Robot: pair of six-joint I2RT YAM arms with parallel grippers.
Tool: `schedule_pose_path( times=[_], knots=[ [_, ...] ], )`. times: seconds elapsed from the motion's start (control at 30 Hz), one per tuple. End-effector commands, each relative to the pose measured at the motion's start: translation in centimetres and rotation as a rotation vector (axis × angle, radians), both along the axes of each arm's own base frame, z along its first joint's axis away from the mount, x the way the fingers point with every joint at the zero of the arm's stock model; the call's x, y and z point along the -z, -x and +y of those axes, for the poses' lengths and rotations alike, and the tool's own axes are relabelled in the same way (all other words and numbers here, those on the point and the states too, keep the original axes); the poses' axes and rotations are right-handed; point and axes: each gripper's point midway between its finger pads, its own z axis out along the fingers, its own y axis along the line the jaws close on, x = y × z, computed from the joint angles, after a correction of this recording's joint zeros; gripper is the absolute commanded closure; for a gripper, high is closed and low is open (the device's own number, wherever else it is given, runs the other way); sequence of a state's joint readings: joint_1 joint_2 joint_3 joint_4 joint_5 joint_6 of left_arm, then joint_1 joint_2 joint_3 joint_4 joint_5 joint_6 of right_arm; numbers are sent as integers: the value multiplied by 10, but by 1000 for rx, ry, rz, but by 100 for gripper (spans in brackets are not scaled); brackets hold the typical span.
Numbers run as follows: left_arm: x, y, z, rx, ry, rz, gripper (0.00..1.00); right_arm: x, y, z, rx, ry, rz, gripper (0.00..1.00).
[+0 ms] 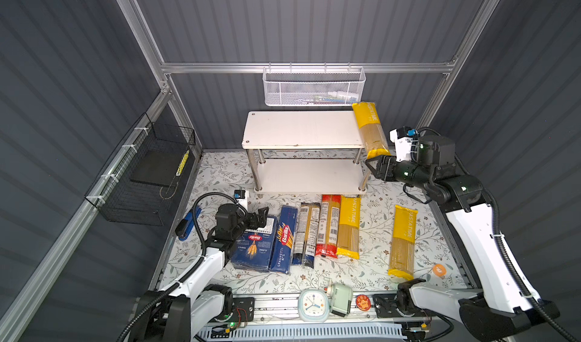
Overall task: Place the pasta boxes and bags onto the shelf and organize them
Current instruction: 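Move the open right gripper down toward the yellow PASTATIME bag nearest it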
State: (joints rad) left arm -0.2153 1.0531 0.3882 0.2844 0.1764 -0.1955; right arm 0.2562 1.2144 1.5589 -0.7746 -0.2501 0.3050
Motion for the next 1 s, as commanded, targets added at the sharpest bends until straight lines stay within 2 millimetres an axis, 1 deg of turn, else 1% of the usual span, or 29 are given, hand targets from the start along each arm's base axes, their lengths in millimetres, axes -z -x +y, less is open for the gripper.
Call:
schedule_pose_path(
  times=[0.0,0.2,0.37,0.47,0.7,0.77,0.83,0.97],
  knots=[
    [-9,-2,-2,4,6,-18,1,-9,-8,7,-26,2,-25,41],
    [-12,0,0,-5,1,-29,1,-19,-14,2,-5,21,-62,40],
    [-10,-1,0,-3,0,-20,1,-16,-18,2,-7,50,-56,37],
    [-8,-2,1,-14,-4,-14,1,-10,-15,3,-26,65,-33,35],
    [-9,-3,1,-14,0,-15,1,-2,12,2,-61,54,-22,31],
    [-9,-3,-1,-6,6,-9,1,6,19,5,-88,47,0,29],
    [-8,-4,-1,-6,4,-12,1,18,25,9,-113,36,31,27],
    [-7,-4,0,-8,2,-10,1,39,40,8,-115,32,69,25]
  ],
)
